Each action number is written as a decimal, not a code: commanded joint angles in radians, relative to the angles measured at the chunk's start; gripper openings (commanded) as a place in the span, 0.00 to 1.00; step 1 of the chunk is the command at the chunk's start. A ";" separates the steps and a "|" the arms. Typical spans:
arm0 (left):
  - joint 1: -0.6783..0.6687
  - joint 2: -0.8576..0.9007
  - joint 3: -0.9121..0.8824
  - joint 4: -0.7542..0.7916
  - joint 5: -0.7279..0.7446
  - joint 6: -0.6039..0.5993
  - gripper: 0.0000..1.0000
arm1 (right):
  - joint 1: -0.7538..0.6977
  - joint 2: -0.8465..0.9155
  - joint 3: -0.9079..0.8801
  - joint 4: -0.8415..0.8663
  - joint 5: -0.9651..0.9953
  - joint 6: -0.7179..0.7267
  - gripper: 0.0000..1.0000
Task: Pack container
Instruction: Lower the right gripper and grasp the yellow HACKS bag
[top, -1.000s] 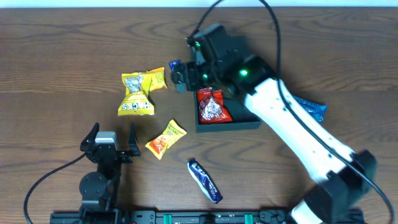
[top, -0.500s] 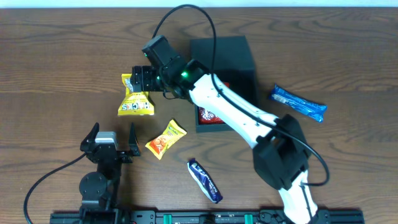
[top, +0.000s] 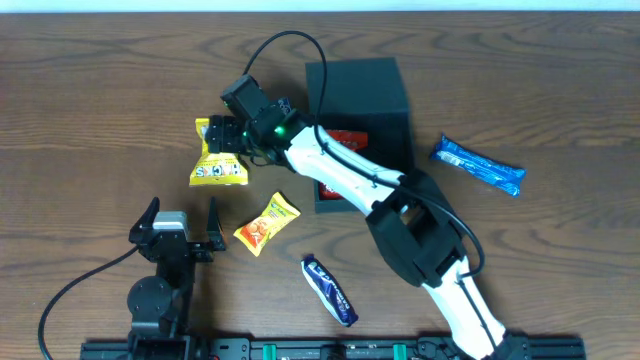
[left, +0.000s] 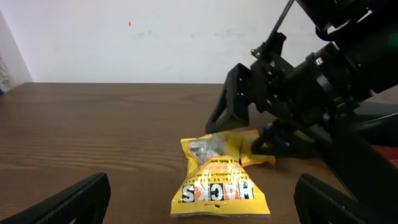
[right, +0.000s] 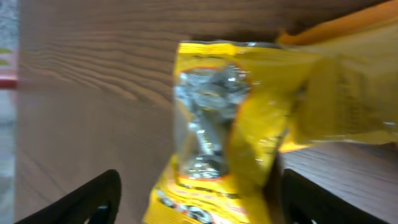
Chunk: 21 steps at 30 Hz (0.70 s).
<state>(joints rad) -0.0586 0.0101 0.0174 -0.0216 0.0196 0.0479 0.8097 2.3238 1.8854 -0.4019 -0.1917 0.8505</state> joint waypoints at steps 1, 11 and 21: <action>0.006 -0.005 -0.013 -0.056 -0.008 -0.010 0.95 | 0.030 0.026 0.022 0.010 -0.008 0.021 0.77; 0.006 -0.005 -0.013 -0.056 -0.008 -0.010 0.95 | 0.051 0.059 0.022 0.002 0.028 0.020 0.71; 0.006 -0.005 -0.013 -0.056 -0.008 -0.010 0.95 | 0.045 0.063 0.026 -0.013 0.079 0.002 0.71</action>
<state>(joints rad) -0.0586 0.0101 0.0174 -0.0216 0.0196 0.0479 0.8551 2.3627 1.8896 -0.3996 -0.1585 0.8619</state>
